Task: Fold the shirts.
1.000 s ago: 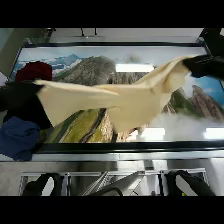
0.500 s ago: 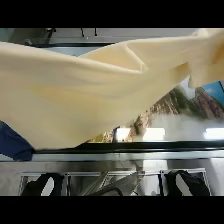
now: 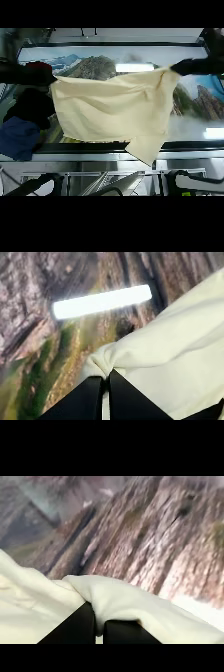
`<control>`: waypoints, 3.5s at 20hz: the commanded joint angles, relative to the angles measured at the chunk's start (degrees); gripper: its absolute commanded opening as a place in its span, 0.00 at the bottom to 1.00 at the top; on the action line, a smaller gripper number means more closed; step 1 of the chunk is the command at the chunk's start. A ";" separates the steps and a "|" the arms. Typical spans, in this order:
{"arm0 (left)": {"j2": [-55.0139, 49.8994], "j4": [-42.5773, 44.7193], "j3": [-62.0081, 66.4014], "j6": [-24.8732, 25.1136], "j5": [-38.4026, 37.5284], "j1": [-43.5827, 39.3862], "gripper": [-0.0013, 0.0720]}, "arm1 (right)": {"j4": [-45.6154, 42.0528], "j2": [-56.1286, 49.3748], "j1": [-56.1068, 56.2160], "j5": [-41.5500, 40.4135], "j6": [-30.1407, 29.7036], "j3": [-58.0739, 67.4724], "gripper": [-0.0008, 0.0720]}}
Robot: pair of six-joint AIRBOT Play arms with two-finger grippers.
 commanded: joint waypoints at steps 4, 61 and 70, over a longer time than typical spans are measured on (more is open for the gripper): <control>-23.02 0.52 -3.15 3.45 8.76 1.44 0.04 | 4.42 -24.68 4.22 -8.37 1.57 -2.93 0.38; 19.26 -48.96 -10.58 10.71 -10.88 17.99 0.04 | 16.15 26.10 -8.50 1.31 2.91 4.70 0.04; 25.59 -36.15 5.75 2.19 -9.94 28.28 0.04 | 1.77 23.87 -8.50 -5.09 1.73 27.98 0.04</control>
